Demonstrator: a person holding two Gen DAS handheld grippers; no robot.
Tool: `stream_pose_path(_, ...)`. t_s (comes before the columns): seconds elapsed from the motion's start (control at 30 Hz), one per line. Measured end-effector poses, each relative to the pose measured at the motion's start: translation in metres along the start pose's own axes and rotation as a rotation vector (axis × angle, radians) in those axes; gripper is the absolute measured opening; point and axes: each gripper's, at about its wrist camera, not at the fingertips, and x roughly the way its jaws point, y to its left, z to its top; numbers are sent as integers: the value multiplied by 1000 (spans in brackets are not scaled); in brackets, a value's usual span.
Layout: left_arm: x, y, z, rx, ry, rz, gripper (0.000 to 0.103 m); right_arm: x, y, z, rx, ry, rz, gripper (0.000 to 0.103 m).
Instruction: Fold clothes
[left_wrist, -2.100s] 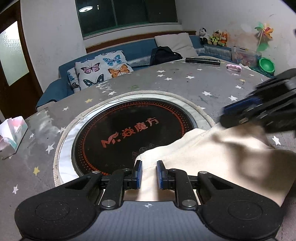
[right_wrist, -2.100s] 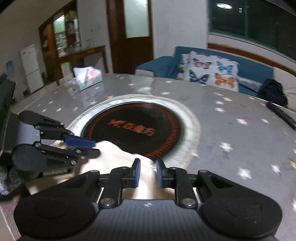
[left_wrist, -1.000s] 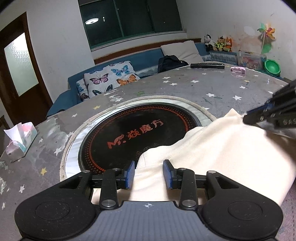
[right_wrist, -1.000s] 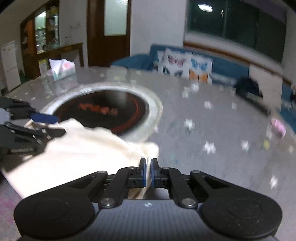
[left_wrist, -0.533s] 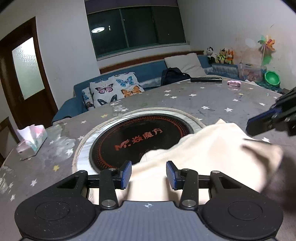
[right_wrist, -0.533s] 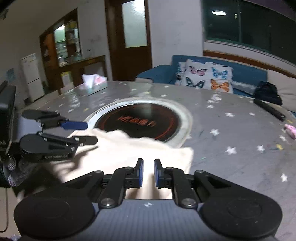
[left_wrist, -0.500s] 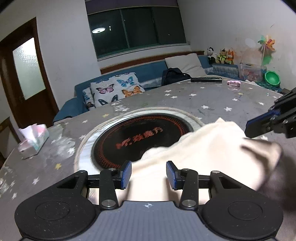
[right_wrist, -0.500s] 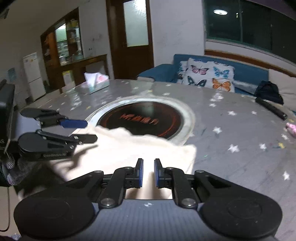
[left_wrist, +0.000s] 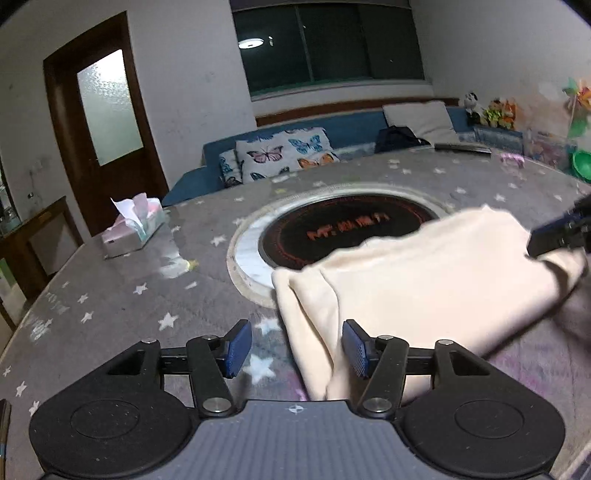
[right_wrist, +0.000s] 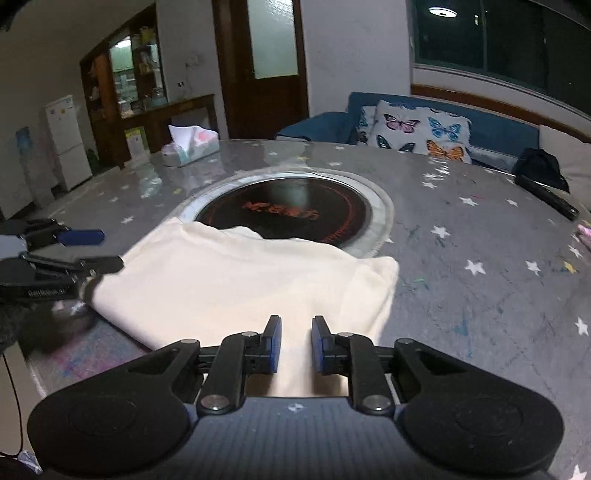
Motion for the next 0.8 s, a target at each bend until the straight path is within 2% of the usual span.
stream_pose_path(0.1,0,2,-1,3,5,21,58,6,-3,-3,3,21,-5,19)
stream_pose_path(0.27,2,6,18,-7,-5,-2,57,4,-7,16,5,3,-10,19)
stream_pose_path(0.47,35,9,44,-47,23,-28,46,30,-18,39,9,10,-29,19)
stream_pose_path(0.67,69,6,52,-40,73,-26,44,65,-28,48,25,47,-45,18)
stream_pose_path(0.8,78,8,50,-36,86,-19,44,65,-26,47,17,46,-54,18)
